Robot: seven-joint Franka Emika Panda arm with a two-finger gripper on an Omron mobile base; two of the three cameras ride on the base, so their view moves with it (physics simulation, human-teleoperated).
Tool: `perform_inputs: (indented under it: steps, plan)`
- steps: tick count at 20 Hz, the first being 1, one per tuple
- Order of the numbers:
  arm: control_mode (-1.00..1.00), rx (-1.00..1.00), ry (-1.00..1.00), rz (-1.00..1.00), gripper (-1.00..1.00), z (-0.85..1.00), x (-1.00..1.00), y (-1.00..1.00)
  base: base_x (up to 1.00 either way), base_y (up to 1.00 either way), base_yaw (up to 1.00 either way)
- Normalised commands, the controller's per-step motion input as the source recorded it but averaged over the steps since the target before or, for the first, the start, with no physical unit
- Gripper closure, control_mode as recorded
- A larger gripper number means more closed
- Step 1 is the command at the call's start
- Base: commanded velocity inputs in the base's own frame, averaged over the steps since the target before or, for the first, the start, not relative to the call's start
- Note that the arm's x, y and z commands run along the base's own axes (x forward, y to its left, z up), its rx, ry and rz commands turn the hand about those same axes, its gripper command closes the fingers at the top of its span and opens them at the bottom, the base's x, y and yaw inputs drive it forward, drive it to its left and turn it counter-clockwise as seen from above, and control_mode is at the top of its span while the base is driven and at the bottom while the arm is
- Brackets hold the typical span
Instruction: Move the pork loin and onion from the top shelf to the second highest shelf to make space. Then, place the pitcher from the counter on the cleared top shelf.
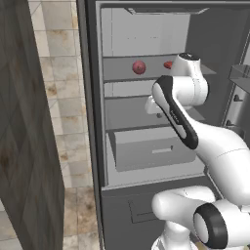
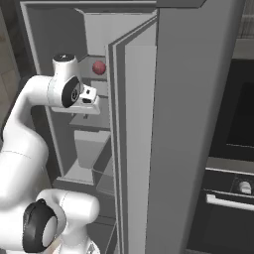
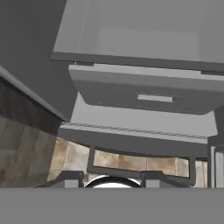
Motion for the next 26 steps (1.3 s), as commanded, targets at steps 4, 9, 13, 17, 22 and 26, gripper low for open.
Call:
perform_inputs:
  steps: [4,9,13,17,22,26]
  plan:
    - [-1.00,0.00,-0.20,0.00,-1.00,0.00,-0.17,-0.01,0.00,0.00,0.00]
    - [-1.00,0.00,-0.45,0.00,-1.00,0.04,-0.31,-0.04,0.00,0.00,0.00]
    - [-1.00,0.00,-0.31,0.00,-1.00,0.34,-0.18,-0.06,0.00,0.00,0.00]
    - [-1.00,0.00,-0.19,0.00,-1.00,0.55,-0.07,-0.06,0.00,0.00,0.00]
    - [-1.00,0.01,-0.13,0.00,-1.00,0.66,0.00,-0.04,0.00,0.00,0.00]
    - [-1.00,0.01,-0.06,0.00,-1.00,0.74,0.03,0.00,0.00,0.00,0.00]
